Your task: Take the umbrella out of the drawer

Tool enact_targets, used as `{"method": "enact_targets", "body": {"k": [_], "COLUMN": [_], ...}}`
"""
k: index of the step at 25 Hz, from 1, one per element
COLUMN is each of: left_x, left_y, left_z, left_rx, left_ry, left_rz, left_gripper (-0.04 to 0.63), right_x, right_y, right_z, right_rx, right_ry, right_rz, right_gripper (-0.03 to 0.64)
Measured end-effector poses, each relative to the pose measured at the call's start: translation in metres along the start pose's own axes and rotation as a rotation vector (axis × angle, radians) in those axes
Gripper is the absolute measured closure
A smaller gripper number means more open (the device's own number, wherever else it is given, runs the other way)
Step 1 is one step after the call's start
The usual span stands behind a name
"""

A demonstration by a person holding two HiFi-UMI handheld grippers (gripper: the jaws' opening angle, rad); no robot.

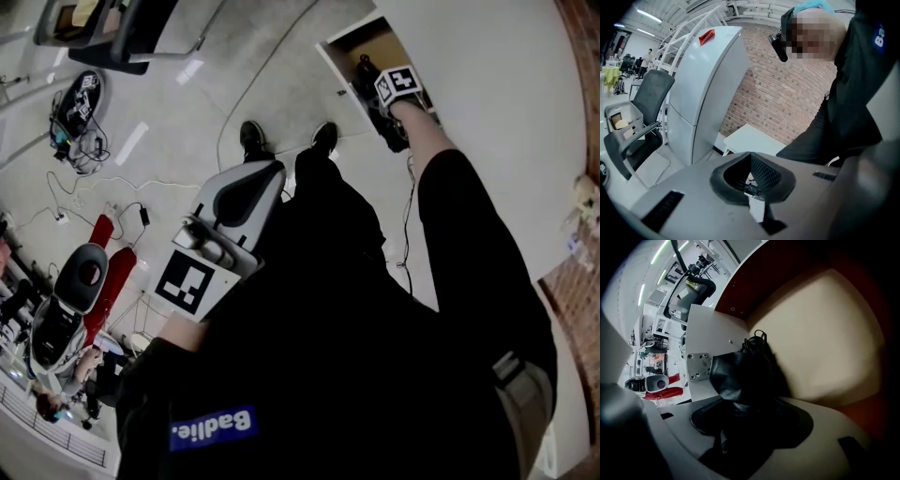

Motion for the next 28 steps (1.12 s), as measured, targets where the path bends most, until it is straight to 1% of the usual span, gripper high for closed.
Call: {"method": "enact_targets", "body": {"k": [3,7,8,14,16,22,28], "left_x": [0.000,-0.004,-0.006,-0.018,-0.024,-0.046,-0.072], "left_y": [0.002,0.005,0.007,0.017,0.019,0.027,0.039], "left_z": [-0.002,0.040,0.043,-0.009,-0.023,-0.033,-0.046], "left_rx": [0.003,0.008,0.011,0.051,0.069,0.134,0.203], "left_ry": [-0.005,0.003,0.002,-0.044,-0.063,-0.119,-0.181], "left_rz": [0.001,0.003,0.003,-0.022,-0.033,-0.070,-0.133], "left_gripper": [0.594,0.594,0.594,0.594,0.594,0.594,0.594], "right_x": [0.001,-0.030,-0.034,-0.005,0.000,0.002,0.009], "right_y": [0.002,-0.011,-0.010,0.038,0.056,0.108,0.173], "right_z": [0.002,0.022,0.026,0.036,0.040,0.069,0.105], "right_rx": [0.022,0.047,0.051,0.033,0.015,-0.027,-0.105], "right_ry": [0.012,0.034,0.044,0.044,0.044,0.048,-0.004], "right_rz": [-0.025,-0.047,-0.063,-0.185,-0.242,-0.365,-0.542], "right_gripper": [0.347,0.354,0.354,0.356,0.356,0.356,0.355]}}
Point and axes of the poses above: the fingertips, and each gripper's own axes: y backward along the fingers, z to its left, x out of its underside, the point moved 1 cm from there along y, backward along the fingers, and after that the axes turned 1 degree about z, right-handed, at the moved point
